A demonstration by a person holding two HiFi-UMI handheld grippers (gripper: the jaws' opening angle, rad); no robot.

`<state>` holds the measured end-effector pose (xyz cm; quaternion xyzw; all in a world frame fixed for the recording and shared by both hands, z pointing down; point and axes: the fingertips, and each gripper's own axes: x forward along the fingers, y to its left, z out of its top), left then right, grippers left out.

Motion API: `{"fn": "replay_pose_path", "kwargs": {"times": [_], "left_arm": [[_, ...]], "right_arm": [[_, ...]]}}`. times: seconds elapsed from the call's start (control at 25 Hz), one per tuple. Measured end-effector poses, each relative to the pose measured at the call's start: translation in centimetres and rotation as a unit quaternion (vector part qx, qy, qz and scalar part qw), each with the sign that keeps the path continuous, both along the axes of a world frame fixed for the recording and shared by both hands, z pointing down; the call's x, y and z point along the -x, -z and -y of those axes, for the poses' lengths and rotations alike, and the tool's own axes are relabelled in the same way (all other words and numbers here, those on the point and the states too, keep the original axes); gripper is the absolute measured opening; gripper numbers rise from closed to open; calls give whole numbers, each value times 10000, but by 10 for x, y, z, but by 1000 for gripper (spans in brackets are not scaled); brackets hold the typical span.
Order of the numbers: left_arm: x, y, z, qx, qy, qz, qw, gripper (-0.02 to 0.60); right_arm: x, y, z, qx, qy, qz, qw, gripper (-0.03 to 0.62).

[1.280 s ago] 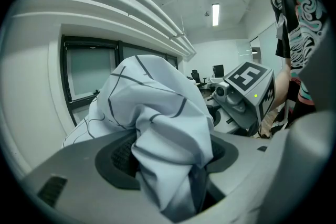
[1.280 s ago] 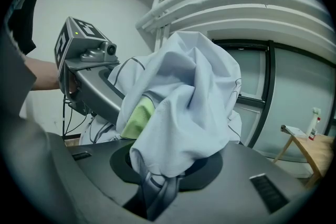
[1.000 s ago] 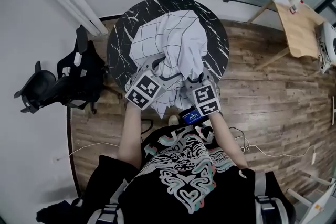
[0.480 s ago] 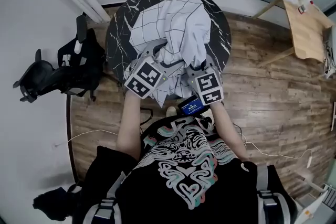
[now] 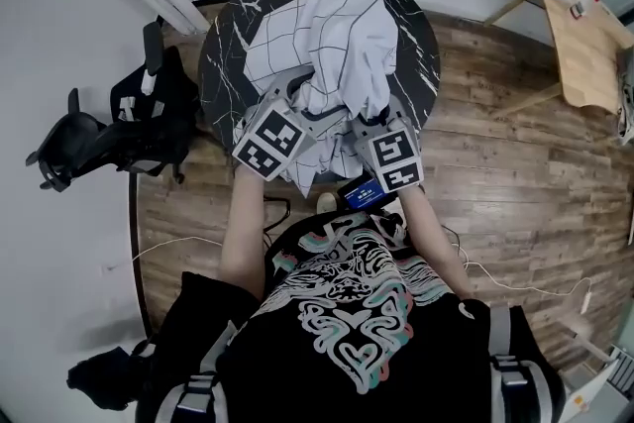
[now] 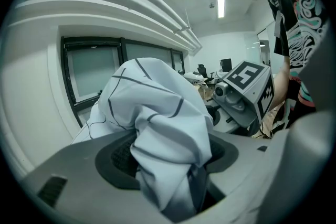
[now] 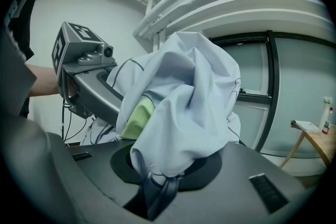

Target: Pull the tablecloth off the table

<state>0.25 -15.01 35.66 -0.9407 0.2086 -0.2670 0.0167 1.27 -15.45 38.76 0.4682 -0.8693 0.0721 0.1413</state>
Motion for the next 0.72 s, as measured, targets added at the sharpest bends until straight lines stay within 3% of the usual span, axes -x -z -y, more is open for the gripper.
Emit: {"fn": "replay_pose_path", "kwargs": {"times": [0.72], "left_arm": [[-2,-3,2,11,-10,33,10000,338]], "right_arm": [[-2,-3,2,14,-31,14,10000,124]]}}
